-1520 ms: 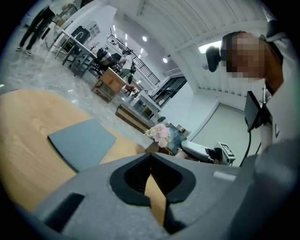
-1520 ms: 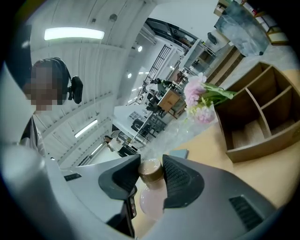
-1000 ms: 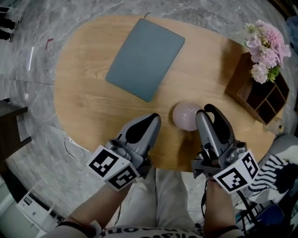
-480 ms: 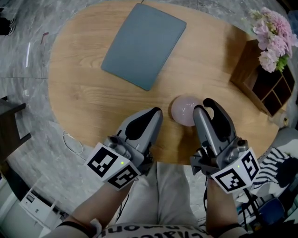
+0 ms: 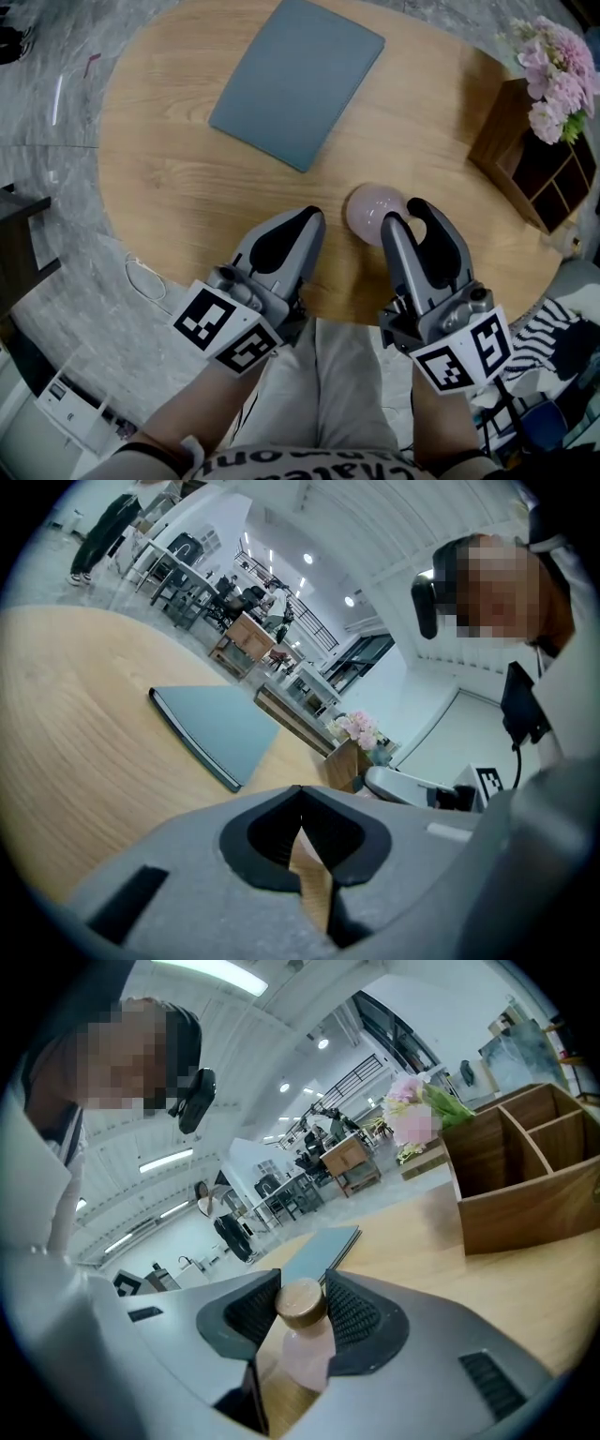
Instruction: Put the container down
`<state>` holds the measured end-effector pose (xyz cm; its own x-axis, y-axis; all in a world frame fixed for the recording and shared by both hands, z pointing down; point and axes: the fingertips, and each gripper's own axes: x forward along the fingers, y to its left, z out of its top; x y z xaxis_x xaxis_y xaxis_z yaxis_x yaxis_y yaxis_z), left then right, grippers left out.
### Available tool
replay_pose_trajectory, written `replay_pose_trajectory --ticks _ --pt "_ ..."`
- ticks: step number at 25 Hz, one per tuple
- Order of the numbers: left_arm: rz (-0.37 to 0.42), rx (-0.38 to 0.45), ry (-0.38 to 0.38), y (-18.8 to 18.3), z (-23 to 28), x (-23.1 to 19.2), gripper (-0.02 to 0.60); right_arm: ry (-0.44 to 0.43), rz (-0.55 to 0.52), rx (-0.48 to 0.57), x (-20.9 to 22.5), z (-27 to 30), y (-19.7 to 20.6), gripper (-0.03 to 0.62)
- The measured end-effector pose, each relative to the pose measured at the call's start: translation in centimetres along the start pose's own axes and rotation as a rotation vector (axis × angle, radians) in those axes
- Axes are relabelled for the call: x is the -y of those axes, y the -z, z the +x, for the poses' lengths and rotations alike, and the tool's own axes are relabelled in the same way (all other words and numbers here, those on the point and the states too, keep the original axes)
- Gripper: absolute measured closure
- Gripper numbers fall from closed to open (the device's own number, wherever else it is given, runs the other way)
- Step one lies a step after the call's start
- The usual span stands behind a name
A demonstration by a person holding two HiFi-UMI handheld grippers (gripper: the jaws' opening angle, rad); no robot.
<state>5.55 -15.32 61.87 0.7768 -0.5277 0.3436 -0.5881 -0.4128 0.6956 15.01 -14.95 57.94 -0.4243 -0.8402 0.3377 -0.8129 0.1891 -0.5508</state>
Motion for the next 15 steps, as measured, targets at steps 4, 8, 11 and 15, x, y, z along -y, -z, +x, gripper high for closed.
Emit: replay_pose_trajectory --ticks 4,8,11,15 --pt "0.005 0.008 -0.003 -0.2 -0.3 0.1 0.567 0.008 -0.021 0.0 -0.3 0.1 0.2 0.456" --pt "0.007 0.016 -0.012 -0.3 -0.7 0.1 0.567 0.018 -0.032 0.003 -0.5 0.4 0.4 0.454" --pt "0.011 0.022 -0.016 -0.4 -0.9 0.1 0.567 0.016 -0.033 0.001 -0.7 0.6 0.7 0.45" --pt "0.014 0.037 -0.021 -0.9 -1.1 0.0 0.566 0.01 -0.041 -0.01 -1.1 0.8 1.1 0.442"
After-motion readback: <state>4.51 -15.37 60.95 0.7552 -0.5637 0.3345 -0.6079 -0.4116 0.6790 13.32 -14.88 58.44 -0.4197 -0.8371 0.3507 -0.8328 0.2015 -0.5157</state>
